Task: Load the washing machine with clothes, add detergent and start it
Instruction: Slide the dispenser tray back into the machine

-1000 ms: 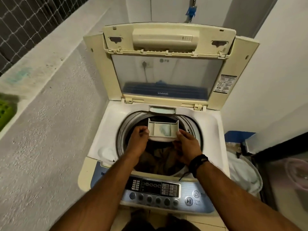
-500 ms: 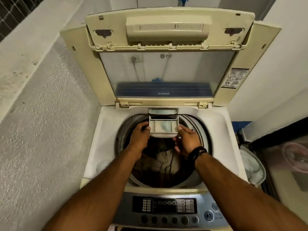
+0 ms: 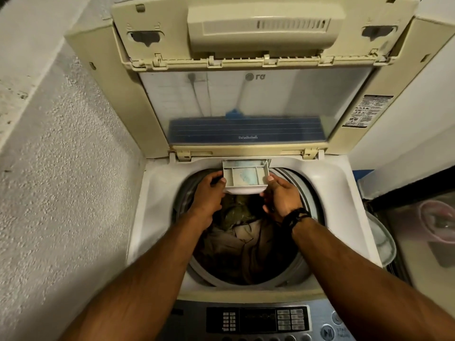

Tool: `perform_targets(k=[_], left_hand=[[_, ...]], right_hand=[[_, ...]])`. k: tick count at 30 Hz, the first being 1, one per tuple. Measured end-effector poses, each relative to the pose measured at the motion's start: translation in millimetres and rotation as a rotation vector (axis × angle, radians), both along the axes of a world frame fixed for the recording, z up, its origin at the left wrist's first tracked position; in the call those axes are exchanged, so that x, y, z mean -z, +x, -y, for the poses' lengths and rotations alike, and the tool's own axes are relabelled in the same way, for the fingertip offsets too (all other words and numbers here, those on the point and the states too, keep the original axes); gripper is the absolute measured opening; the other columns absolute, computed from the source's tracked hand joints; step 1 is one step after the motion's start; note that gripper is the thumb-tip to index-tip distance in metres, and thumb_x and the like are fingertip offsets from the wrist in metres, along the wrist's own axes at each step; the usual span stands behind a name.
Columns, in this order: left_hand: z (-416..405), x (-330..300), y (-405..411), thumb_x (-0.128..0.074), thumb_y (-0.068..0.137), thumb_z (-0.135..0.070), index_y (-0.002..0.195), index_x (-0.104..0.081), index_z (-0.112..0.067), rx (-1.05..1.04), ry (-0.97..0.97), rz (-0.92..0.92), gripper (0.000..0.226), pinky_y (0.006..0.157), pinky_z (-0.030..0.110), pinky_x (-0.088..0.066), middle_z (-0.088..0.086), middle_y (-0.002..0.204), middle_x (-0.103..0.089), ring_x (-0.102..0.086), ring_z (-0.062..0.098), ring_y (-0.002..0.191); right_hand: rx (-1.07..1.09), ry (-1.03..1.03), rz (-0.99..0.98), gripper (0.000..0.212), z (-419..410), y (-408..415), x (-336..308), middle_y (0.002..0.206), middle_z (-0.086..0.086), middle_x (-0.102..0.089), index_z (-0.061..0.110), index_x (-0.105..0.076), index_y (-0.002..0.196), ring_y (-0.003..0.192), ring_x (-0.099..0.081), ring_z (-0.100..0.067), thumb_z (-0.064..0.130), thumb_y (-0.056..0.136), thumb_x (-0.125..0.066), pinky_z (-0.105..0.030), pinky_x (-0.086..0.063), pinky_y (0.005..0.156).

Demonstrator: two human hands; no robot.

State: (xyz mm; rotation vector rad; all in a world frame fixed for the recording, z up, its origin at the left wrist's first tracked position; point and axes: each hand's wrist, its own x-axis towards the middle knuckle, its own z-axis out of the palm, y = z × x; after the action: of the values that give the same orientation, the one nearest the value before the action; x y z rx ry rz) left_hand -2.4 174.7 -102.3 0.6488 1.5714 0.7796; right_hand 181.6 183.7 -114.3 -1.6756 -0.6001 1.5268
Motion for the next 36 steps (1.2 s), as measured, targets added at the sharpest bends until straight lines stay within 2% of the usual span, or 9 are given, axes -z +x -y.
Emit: perform_targets(k=[6, 14, 22, 28, 32, 36], left_hand=[[-2, 4, 1, -0.052, 0.1, -0.033, 0.137, -0.048, -0.035, -0.024, -0.005, 0.015, 0.038, 0.095, 0.042, -0.049, -0.001, 0.128, -0.058, -0.059, 0.018, 0.11], [-3, 1, 2, -0.051, 0.099, -0.03, 0.134, -0.052, -0.034, -0.031, 0.015, 0.001, 0.035, 0.086, 0.035, -0.051, -0.003, 0.12, -0.062, -0.06, 0.019, 0.105], [-3, -1, 1, -0.052, 0.099, -0.031, 0.131, -0.054, -0.035, -0.021, 0.027, -0.042, 0.032, 0.092, 0.041, -0.052, -0.008, 0.107, -0.064, -0.062, 0.02, 0.105], [-6, -6, 7, -0.052, 0.099, -0.033, 0.133, -0.055, -0.034, 0.002, 0.055, -0.031, 0.034, 0.092, 0.04, -0.053, -0.013, 0.109, -0.061, -0.059, 0.014, 0.103], [-7, -4, 10, -0.05, 0.1, -0.035, 0.134, -0.053, -0.035, -0.032, 0.025, -0.018, 0.035, 0.085, 0.034, -0.053, -0.003, 0.117, -0.06, -0.059, 0.013, 0.104], [-4, -1, 9, -0.051, 0.099, -0.035, 0.135, -0.052, -0.035, -0.062, 0.017, 0.0, 0.035, 0.089, 0.037, -0.052, -0.002, 0.12, -0.061, -0.059, 0.015, 0.105]], right_hand=[[-0.005, 0.017, 0.041, 0.03, -4, 0, 6, 0.083, -0.006, -0.065, 0.023, -0.066, 0.127, 0.074, -0.059, -0.018, 0.032, 0.1, -0.057, -0.03, -0.049, 0.055], [0.019, 0.064, 0.067, 0.032, 1, -4, 12, 0.083, -0.006, -0.066, 0.022, -0.065, 0.13, 0.072, -0.059, -0.018, 0.031, 0.099, -0.058, -0.031, -0.049, 0.056], [0.035, 0.093, 0.064, 0.031, 3, -6, 15, 0.084, -0.007, -0.068, 0.02, -0.066, 0.127, 0.072, -0.06, -0.018, 0.031, 0.099, -0.059, -0.031, -0.05, 0.058], [0.067, 0.077, 0.053, 0.032, 9, 0, 14, 0.085, -0.005, -0.069, 0.021, -0.064, 0.13, 0.075, -0.061, -0.017, 0.03, 0.101, -0.055, -0.029, -0.051, 0.059], [0.057, 0.088, 0.069, 0.033, 5, 0, 14, 0.078, -0.006, -0.066, 0.02, -0.065, 0.13, 0.07, -0.06, -0.017, 0.031, 0.1, -0.057, -0.03, -0.049, 0.059], [0.052, 0.111, 0.09, 0.032, 4, -2, 17, 0.083, -0.007, -0.067, 0.022, -0.066, 0.129, 0.073, -0.059, -0.021, 0.032, 0.099, -0.058, -0.033, -0.05, 0.061]])
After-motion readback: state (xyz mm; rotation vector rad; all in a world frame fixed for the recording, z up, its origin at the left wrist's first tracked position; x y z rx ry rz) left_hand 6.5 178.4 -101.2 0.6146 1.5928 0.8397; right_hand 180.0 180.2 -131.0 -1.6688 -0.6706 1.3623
